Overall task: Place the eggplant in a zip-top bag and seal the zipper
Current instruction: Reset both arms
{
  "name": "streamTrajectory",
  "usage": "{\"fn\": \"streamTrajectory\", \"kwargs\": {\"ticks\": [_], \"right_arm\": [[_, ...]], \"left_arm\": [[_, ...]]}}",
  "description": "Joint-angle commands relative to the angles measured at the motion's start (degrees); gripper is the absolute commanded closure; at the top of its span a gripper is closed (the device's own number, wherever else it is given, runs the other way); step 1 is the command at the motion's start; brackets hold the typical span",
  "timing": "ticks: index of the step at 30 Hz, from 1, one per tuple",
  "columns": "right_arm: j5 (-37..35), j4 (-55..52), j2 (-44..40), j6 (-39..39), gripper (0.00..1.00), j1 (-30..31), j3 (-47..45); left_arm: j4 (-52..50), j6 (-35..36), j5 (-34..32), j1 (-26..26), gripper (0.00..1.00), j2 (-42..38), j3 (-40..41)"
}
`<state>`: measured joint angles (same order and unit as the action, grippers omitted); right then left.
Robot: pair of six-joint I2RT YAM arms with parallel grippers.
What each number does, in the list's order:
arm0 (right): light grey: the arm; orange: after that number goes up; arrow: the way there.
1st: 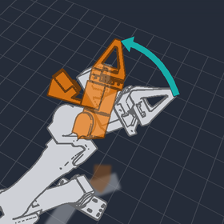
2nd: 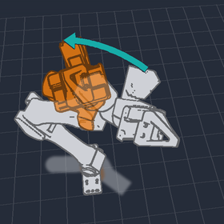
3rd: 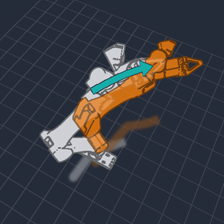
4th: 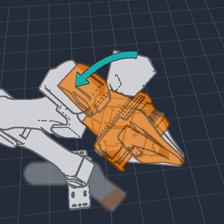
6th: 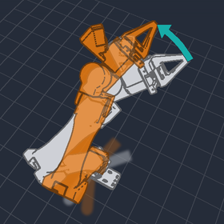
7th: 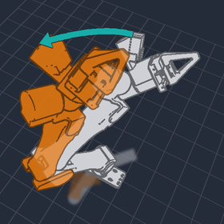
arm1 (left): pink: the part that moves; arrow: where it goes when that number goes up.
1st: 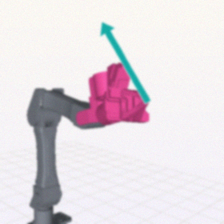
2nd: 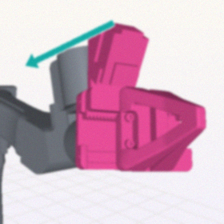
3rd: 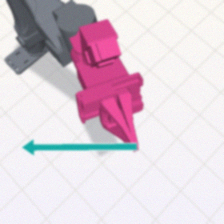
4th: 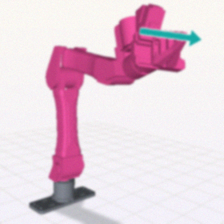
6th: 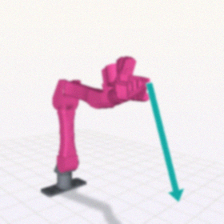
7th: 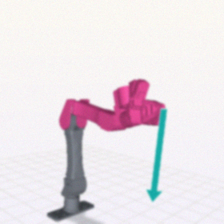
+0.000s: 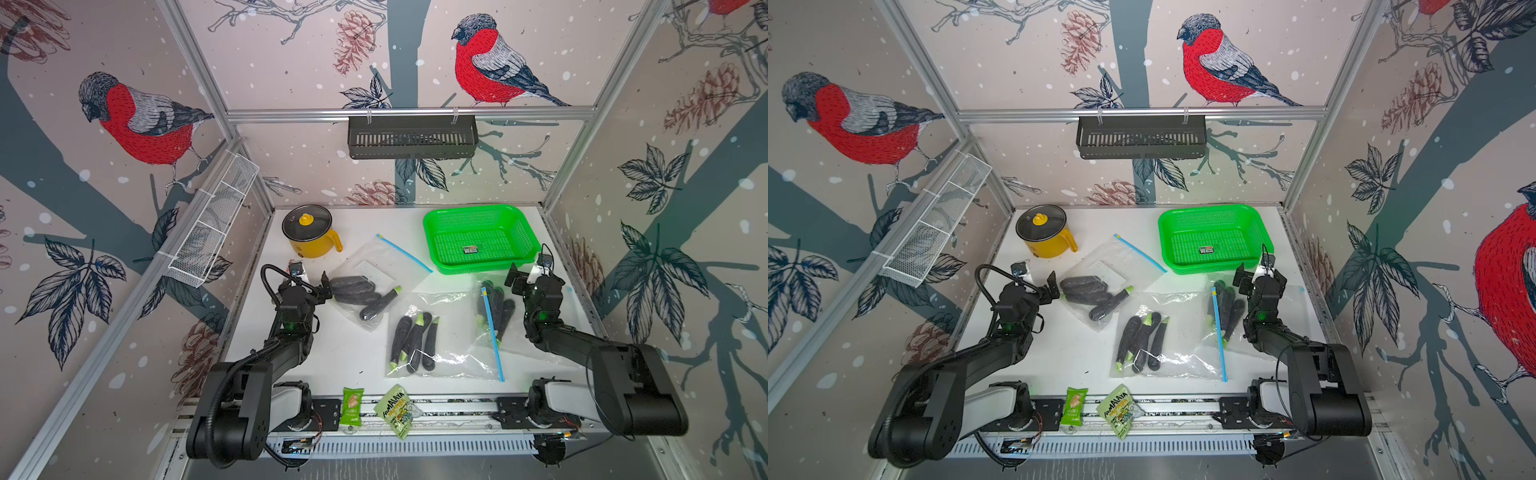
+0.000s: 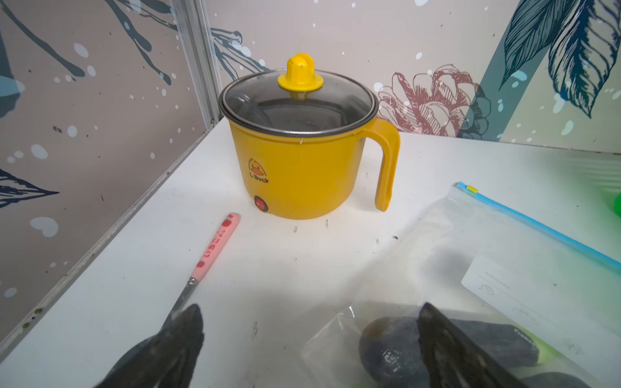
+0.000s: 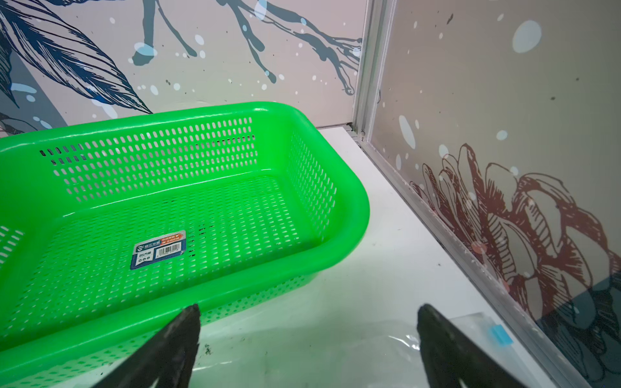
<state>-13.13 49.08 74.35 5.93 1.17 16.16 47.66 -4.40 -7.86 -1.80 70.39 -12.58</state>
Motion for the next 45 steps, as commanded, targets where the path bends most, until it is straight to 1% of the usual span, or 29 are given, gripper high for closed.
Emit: {"fn": "streamTrajectory", "kwargs": {"ticks": [1,4,8,13,15,17,19,26,35,39,45], "right_arm": [[-1.4,7.1,1.5,-0.5,0.00,0.2,-0.7],[-1.0,10.4,3.1,-1.0,0.00,0.3,-1.9],[-0.7,11.8,3.9,-0.9,0.00,0.6,-2.3],[0.2,17.7,8.7,-1.6,0.00,1.4,-2.9],[-1.1,20.7,11.7,-2.3,0.00,2.3,-2.9],[-0.9,20.0,11.3,-2.2,0.00,2.2,-3.2],[-0.7,21.0,11.7,-2.3,0.00,2.2,-3.3],[4.2,19.1,11.8,-1.5,0.00,-0.1,-2.5],[4.2,19.0,11.7,-1.5,0.00,-0.1,-2.5],[2.5,19.5,11.7,-1.9,0.00,0.8,-2.7],[2.7,19.5,11.7,-1.8,0.00,0.7,-2.6]], "left_arm": [[8.6,1.6,0.2,0.2,0.03,2.7,-0.6],[14.3,2.0,0.1,0.5,0.03,6.5,-0.2],[16.6,2.1,1.2,0.8,0.03,10.6,-1.0],[16.4,1.6,0.5,0.9,0.03,13.5,-2.5],[16.4,1.6,0.7,0.9,0.03,14.4,-2.8],[16.5,1.7,1.1,0.9,0.03,15.2,-3.3],[14.9,1.9,1.4,0.9,0.03,15.2,-3.9],[13.5,2.0,2.0,0.9,0.04,15.2,-4.7],[13.3,1.8,2.0,0.9,0.03,15.1,-4.7],[13.4,1.8,2.0,0.8,0.02,15.0,-4.6],[13.4,1.9,2.1,0.8,0.02,15.0,-4.5]]}}
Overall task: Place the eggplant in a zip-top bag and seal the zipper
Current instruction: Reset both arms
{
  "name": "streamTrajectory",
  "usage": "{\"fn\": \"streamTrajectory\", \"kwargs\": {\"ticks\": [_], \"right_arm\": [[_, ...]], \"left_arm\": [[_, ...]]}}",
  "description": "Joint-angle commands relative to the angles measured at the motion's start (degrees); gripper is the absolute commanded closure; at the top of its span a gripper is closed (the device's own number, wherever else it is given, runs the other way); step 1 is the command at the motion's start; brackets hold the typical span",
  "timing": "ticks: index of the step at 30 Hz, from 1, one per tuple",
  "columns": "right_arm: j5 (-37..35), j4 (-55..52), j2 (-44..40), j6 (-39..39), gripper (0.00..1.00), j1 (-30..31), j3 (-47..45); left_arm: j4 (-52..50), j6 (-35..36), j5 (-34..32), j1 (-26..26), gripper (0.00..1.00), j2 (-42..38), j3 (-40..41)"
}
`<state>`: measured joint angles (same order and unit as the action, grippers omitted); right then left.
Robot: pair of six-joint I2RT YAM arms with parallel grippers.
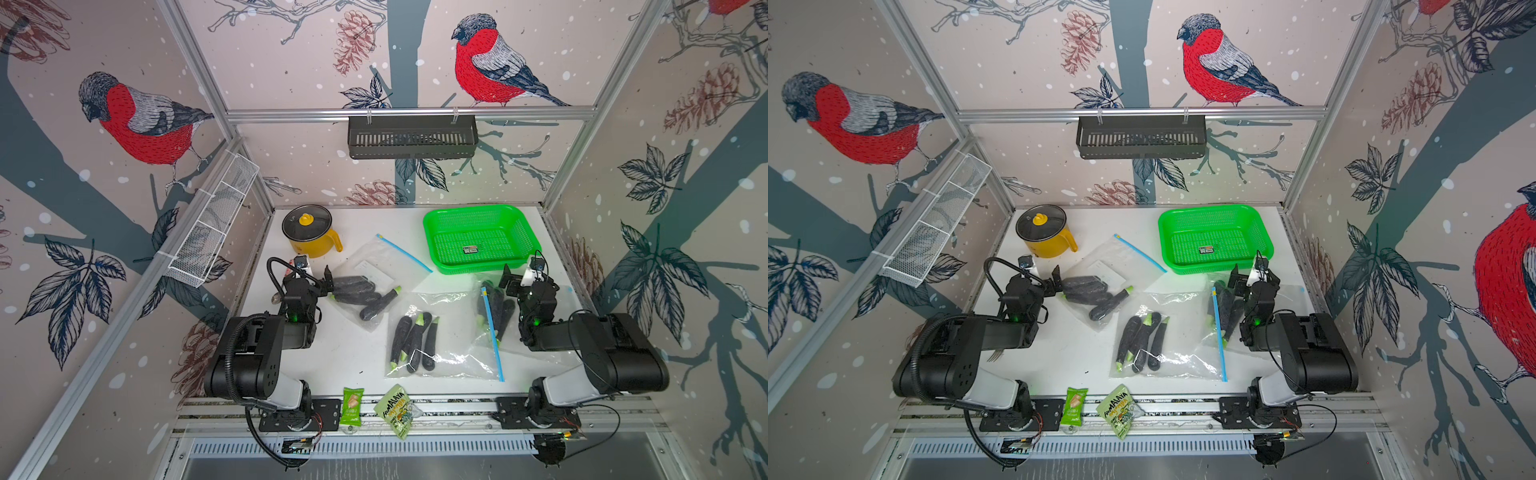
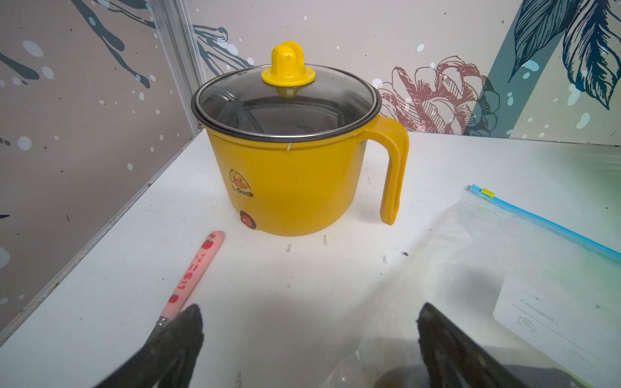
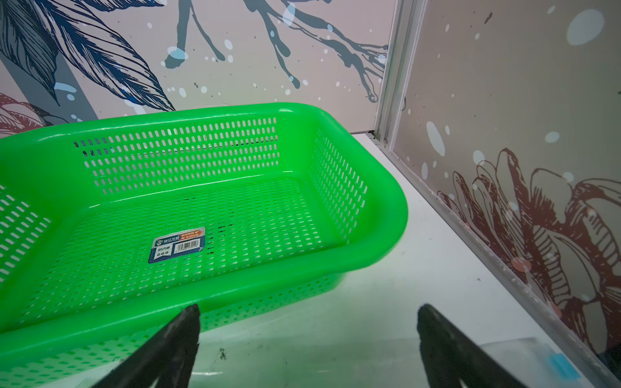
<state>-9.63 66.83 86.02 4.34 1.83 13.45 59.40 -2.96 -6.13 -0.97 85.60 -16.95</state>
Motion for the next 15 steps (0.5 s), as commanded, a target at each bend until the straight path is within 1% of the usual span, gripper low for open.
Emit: {"fn": "streamTrajectory", "kwargs": {"ticks": [1,15], "right_arm": [[-0.8,1.7,0.0,-0.2,0.00,0.0,0.1],[-0.8,1.7,0.0,-0.2,0.00,0.0,0.1]], "left_arm": [[1.3,0.5,0.5,-0.1,0.02,-0.5,-0.2],[1.2,0.4,0.7,0.0,0.02,-0.3,-0.4]]}}
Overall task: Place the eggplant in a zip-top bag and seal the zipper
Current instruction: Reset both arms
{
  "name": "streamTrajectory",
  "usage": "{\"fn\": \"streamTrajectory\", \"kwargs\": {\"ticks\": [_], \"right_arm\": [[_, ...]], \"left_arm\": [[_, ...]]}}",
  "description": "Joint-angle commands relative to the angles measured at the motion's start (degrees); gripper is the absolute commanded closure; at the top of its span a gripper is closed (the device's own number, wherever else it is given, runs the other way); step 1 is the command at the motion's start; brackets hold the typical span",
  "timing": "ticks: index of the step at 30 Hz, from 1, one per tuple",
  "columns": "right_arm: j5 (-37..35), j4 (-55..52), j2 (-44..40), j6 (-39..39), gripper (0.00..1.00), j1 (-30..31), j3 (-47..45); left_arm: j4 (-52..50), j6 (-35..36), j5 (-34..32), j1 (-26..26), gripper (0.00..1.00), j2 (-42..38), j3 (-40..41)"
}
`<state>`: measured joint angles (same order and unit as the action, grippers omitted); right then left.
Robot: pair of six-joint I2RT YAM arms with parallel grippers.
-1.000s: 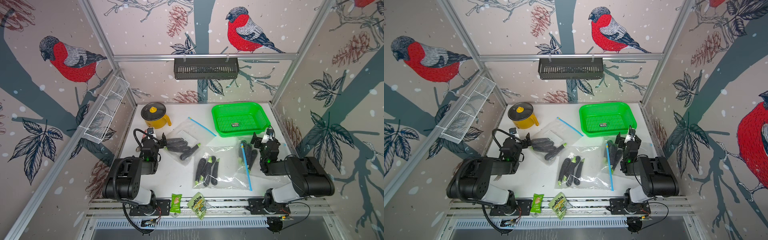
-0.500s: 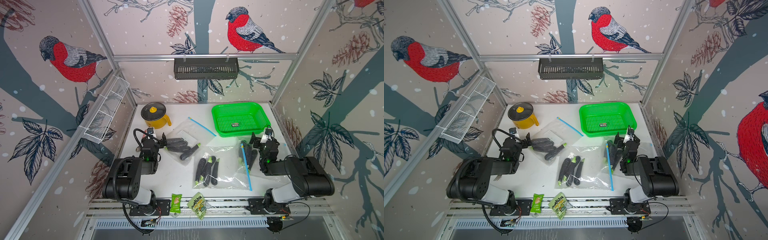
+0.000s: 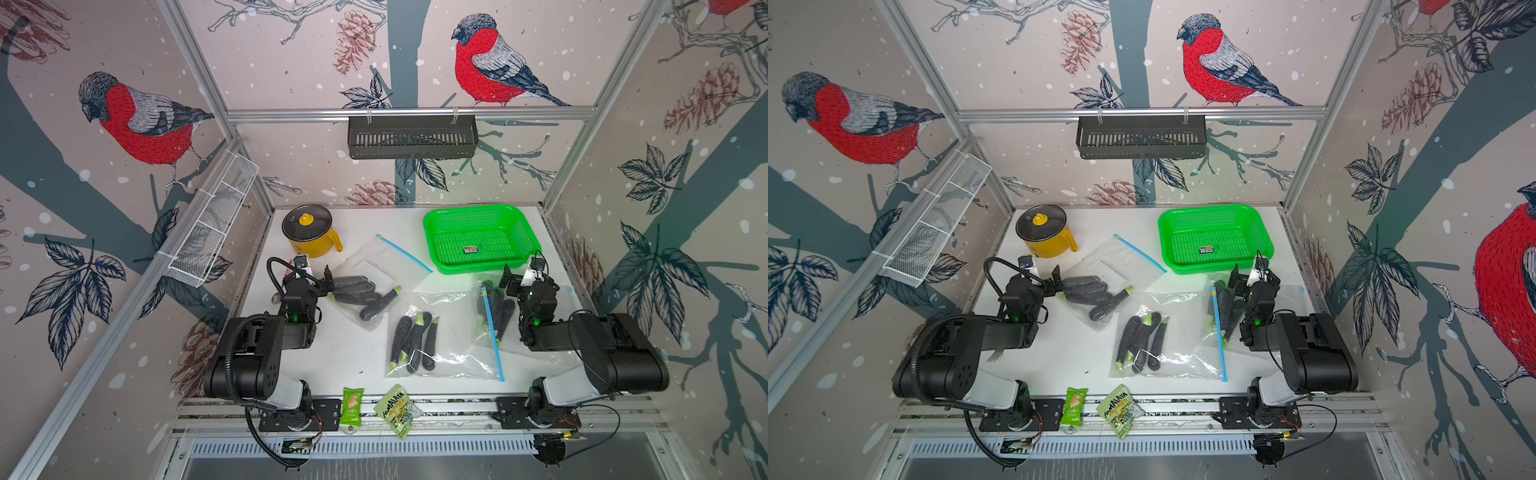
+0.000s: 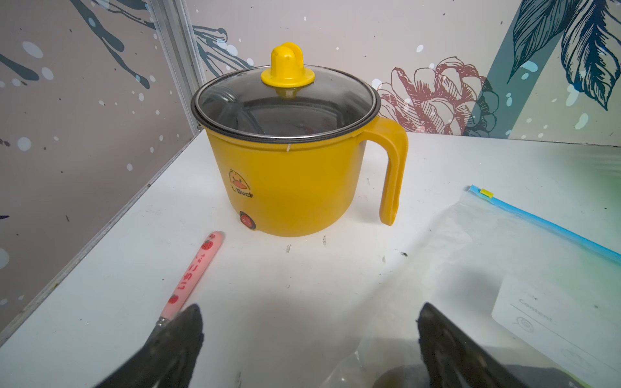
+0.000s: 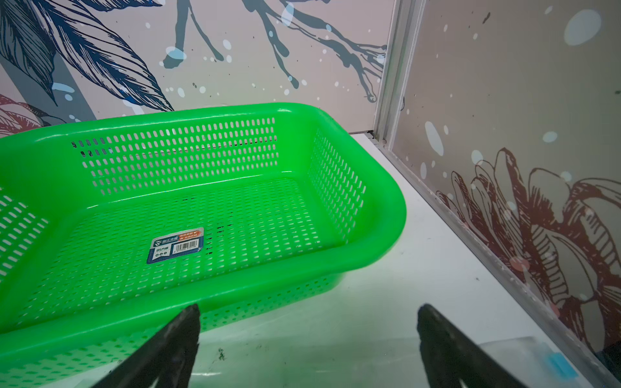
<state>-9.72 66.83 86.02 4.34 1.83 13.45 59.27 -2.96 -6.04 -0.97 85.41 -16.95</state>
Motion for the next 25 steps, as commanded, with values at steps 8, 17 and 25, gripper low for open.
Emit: {"fn": "streamTrajectory", "kwargs": {"ticks": [8,17,25], "right_arm": [[-0.7,1.7,0.0,-0.2,0.00,0.1,0.1],[-0.7,1.7,0.0,-0.2,0.00,0.0,0.1],[-0.6,1.6,0.0,-0.2,0.00,-0.1,0.1]], "left_arm": [[1.4,0.4,0.6,-0.1,0.02,-0.2,-0.3],[1.4,0.4,0.6,-0.1,0.02,-0.2,-0.3],[1.4,0.4,0.4,0.1,0.02,-0.1,-0.4]]}}
